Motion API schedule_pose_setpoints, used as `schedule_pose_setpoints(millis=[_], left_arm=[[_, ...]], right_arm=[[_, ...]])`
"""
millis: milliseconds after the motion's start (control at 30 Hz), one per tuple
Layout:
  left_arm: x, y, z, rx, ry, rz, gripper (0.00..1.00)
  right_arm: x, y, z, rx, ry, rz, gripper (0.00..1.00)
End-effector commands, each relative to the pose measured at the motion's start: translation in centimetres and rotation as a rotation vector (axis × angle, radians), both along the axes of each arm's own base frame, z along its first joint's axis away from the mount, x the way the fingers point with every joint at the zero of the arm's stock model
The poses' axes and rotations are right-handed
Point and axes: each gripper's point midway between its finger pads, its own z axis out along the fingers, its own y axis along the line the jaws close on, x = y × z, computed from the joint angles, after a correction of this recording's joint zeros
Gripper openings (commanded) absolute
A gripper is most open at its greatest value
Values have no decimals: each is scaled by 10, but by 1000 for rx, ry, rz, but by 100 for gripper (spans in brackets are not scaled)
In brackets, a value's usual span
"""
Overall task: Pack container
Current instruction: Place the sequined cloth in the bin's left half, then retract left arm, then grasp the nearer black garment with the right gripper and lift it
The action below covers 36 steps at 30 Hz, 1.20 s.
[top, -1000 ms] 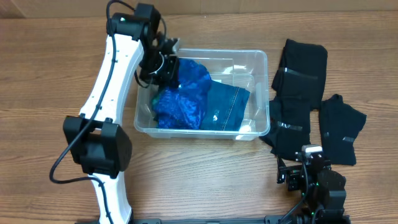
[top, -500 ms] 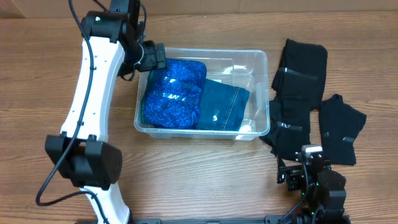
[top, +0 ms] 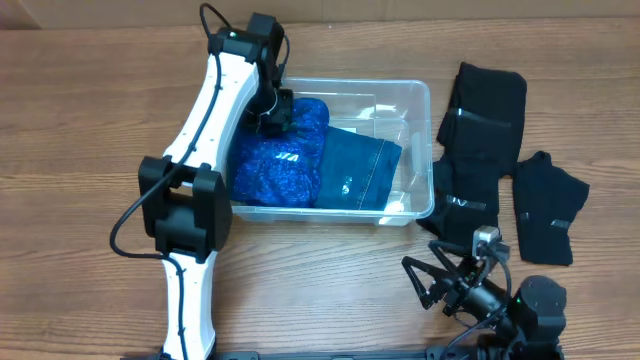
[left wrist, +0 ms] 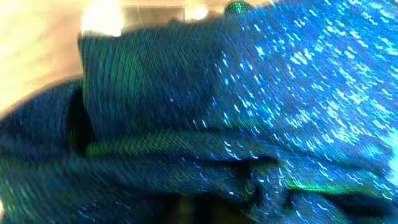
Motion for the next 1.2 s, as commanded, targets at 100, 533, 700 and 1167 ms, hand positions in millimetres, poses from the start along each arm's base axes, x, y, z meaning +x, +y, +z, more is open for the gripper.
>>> schedule_pose_setpoints(millis=[100, 533, 700, 1167], left_arm=[[-20, 83, 224, -62, -503, 238, 100], [-131, 171, 281, 81, -532, 443, 100], [-131, 171, 281, 81, -531, 444, 100], [-131, 171, 281, 81, -531, 444, 100]], right_arm=[[9, -17, 73, 141, -25, -168, 100], [129, -163, -17, -415, 854, -550, 100], [138, -162, -101, -355, 1107, -450, 100], [137, -108, 19, -181, 801, -247, 4]])
